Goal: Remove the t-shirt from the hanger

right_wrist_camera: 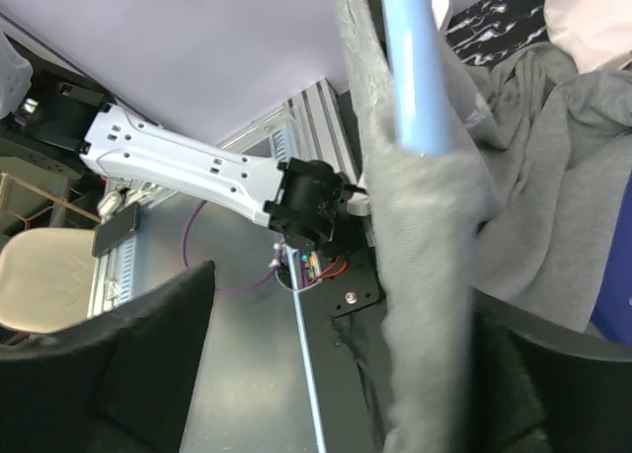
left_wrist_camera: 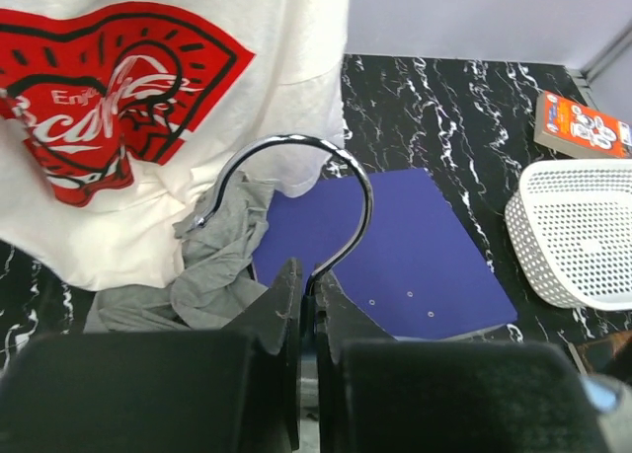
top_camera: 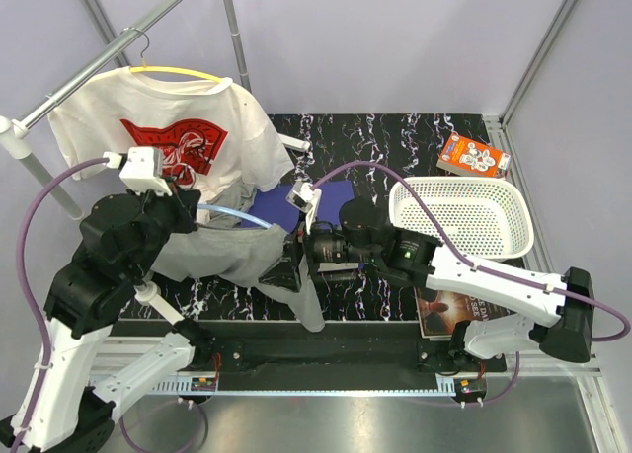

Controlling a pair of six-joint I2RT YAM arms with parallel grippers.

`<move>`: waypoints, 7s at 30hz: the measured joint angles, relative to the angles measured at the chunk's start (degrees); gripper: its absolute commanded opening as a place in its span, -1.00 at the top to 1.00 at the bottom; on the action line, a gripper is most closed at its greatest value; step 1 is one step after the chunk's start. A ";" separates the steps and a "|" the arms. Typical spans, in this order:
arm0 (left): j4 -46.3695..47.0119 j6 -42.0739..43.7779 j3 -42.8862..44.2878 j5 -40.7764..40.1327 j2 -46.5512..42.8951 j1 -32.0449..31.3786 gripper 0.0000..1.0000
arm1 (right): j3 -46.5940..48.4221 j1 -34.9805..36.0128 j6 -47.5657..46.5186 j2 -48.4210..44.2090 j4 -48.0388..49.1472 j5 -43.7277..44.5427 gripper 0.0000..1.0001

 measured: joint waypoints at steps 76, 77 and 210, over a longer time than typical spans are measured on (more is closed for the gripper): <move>4.48 5.81 41.97 0.28 8.96 -0.42 1.00 | 7.26 0.42 2.29 -19.76 -17.59 20.70 1.00; 4.96 7.10 44.87 0.85 10.69 -0.42 1.00 | 9.27 0.42 1.60 -17.94 -18.18 20.59 1.00; 23.71 8.83 9.75 -25.31 -14.21 -0.76 1.00 | 27.23 -9.14 23.45 37.24 23.43 -8.57 1.00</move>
